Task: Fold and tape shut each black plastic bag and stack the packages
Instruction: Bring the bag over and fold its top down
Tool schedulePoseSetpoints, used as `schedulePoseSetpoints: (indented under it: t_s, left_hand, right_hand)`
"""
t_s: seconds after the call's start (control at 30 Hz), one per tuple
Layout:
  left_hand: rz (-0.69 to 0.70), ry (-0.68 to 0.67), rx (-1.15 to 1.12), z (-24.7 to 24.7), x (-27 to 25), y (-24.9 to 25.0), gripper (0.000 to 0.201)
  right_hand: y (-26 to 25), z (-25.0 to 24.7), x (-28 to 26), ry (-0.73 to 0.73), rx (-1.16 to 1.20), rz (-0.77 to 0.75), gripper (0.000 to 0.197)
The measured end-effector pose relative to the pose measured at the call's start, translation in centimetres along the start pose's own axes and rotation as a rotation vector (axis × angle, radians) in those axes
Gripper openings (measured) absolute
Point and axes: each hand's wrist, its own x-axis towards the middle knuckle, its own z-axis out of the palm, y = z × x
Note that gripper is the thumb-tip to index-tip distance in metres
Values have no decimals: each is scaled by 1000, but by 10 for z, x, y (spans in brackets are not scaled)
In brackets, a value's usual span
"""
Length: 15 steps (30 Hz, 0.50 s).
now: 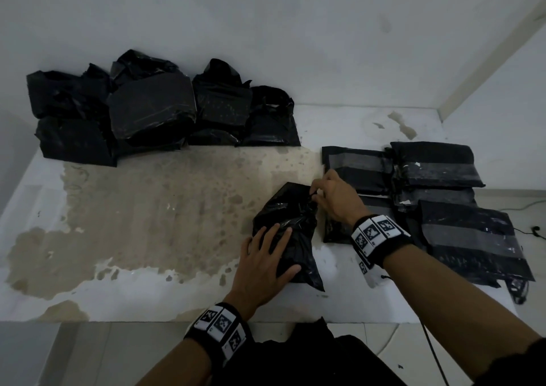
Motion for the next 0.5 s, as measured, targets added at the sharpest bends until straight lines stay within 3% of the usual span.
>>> schedulePoseSetpoints:
  t_s: [0.13, 0.2, 0.3, 0.4, 0.5]
  left_hand:
    - [-6, 145, -11, -15, 25, -10, 60]
    - [60, 164, 51, -24, 53, -22, 48]
    - [156, -10, 244, -43, 95, -39, 38]
    - [178, -258, 373, -56, 117, -52, 51]
    - [357, -373, 409, -63, 123, -53, 54]
  right_hand:
    - [-5, 6, -5, -58, 56, -11, 17]
    - [-8, 6, -8, -64, 84, -3, 17]
    - [-13, 7, -13, -70, 101, 5, 16]
    - [-14, 8, -18, -86, 97, -4, 14]
    - [-15, 10, -20, -73, 103, -33, 13]
